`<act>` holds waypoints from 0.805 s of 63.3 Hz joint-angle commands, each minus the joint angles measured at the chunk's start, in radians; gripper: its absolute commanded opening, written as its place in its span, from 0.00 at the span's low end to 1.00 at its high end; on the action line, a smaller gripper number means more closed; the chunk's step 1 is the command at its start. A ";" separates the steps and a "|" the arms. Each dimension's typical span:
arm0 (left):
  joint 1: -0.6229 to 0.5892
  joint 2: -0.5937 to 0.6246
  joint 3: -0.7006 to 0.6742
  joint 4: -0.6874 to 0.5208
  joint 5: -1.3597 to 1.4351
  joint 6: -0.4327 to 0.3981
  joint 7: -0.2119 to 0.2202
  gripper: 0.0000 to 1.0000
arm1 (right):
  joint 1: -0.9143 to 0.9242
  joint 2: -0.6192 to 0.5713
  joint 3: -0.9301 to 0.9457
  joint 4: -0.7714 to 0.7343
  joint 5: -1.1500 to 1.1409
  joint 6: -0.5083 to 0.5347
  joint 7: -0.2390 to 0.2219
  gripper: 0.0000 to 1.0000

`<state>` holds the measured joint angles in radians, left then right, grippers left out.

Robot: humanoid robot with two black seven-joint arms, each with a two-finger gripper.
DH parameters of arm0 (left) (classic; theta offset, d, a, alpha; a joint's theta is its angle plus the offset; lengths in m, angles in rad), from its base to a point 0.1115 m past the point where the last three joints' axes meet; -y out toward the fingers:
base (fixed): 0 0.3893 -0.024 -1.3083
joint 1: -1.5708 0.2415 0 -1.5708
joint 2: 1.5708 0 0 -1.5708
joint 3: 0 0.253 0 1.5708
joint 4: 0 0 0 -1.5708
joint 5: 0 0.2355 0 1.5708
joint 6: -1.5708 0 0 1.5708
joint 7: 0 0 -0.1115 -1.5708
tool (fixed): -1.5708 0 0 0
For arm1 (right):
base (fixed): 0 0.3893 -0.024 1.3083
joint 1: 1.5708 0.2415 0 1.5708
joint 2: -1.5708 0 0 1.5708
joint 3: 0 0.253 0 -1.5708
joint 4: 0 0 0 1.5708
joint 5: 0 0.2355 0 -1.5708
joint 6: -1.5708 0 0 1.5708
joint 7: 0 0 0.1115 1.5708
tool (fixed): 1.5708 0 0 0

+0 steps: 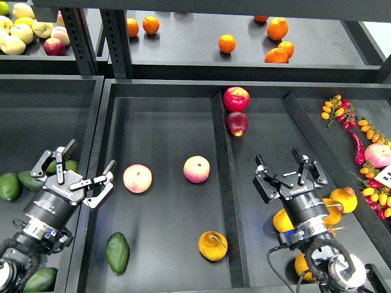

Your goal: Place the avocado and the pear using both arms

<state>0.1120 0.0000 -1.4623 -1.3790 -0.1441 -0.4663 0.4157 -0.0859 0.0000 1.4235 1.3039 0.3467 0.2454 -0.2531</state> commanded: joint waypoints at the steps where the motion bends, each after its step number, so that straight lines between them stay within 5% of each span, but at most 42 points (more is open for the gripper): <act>1: 0.000 0.000 0.000 0.000 0.000 0.000 0.000 1.00 | 0.000 0.000 0.000 0.000 0.000 0.000 0.000 1.00; 51: -0.018 0.000 0.020 0.064 0.008 0.005 0.011 1.00 | 0.000 0.000 0.002 0.002 0.000 0.000 0.000 1.00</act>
<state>0.1089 0.0000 -1.4553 -1.3304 -0.1388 -0.4695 0.4249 -0.0859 0.0000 1.4245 1.3039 0.3467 0.2455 -0.2531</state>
